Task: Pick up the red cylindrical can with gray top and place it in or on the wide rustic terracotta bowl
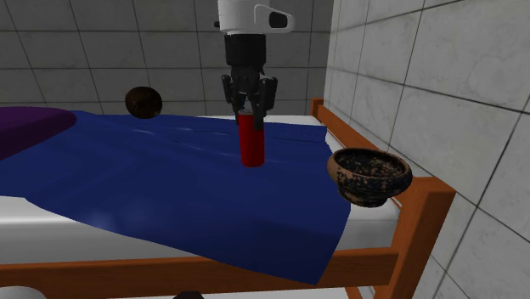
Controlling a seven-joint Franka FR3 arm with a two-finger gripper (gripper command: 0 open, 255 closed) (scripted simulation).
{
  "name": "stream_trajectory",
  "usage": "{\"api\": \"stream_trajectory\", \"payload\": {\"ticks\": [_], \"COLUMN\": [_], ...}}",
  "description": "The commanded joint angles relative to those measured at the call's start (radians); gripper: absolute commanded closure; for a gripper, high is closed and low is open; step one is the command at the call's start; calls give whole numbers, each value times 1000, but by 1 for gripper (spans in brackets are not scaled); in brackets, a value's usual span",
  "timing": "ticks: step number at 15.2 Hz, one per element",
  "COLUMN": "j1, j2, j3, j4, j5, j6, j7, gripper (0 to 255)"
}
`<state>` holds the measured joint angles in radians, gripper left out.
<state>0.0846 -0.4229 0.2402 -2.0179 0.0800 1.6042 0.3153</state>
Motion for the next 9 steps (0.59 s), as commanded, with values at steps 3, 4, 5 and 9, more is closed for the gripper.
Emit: {"api": "stream_trajectory", "payload": {"ticks": [3, 4, 5, 9], "j1": [-3, -3, -4, -6], "j2": [14, 18, 22, 41], "j3": [-2, -3, -3, -3], "j4": [68, 85, 102, 175], "j5": [-4, -5, -6, -10], "j6": [-54, -67, -81, -134], "j7": [1, 1, 2, 4], "gripper": [255, 255, 255, 255]}}
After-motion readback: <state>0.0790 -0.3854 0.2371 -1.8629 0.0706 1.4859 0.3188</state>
